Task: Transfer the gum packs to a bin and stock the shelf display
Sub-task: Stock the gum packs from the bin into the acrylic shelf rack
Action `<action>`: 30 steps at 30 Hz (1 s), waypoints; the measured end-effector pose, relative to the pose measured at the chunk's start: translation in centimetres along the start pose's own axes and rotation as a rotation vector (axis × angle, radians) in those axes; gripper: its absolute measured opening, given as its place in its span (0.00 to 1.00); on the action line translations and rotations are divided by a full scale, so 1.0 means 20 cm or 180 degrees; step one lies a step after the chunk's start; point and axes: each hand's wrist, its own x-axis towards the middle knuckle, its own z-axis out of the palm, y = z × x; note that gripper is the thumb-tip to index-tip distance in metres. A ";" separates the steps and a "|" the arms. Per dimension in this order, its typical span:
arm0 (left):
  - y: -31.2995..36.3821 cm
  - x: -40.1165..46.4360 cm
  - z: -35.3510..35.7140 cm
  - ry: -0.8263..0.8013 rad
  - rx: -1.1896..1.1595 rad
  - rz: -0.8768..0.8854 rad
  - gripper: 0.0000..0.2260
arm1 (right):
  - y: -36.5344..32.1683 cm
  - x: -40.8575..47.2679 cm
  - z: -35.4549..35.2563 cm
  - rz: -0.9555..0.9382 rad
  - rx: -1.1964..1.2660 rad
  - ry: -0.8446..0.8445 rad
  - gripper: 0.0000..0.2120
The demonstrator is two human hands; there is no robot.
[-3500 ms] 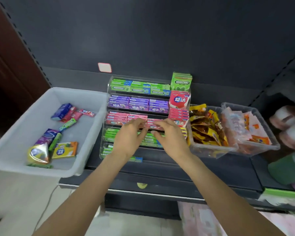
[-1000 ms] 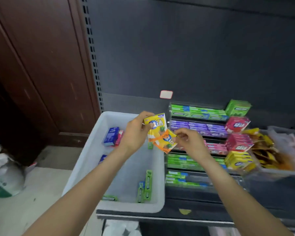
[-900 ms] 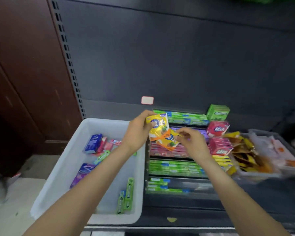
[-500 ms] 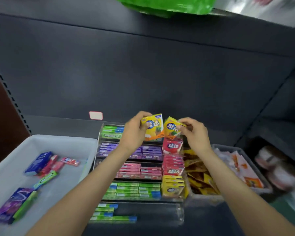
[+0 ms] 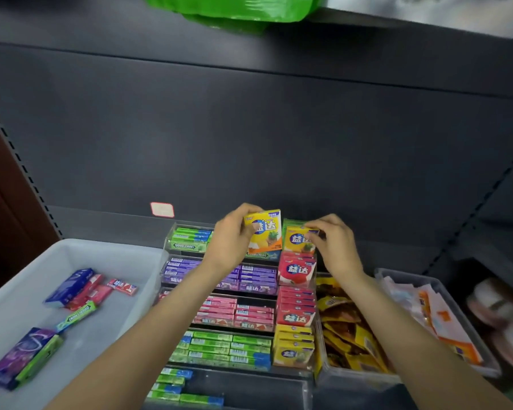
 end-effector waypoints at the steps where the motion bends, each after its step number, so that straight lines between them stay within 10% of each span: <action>1: 0.01 0.01 0.00 -0.0012 0.0007 0.0012 0.09 | -0.01 0.00 0.00 -0.0011 0.0007 -0.0003 0.13; 30: 0.03 -0.01 0.02 -0.0243 0.0309 0.0174 0.09 | -0.01 -0.07 -0.02 0.0010 -0.0498 -0.0323 0.18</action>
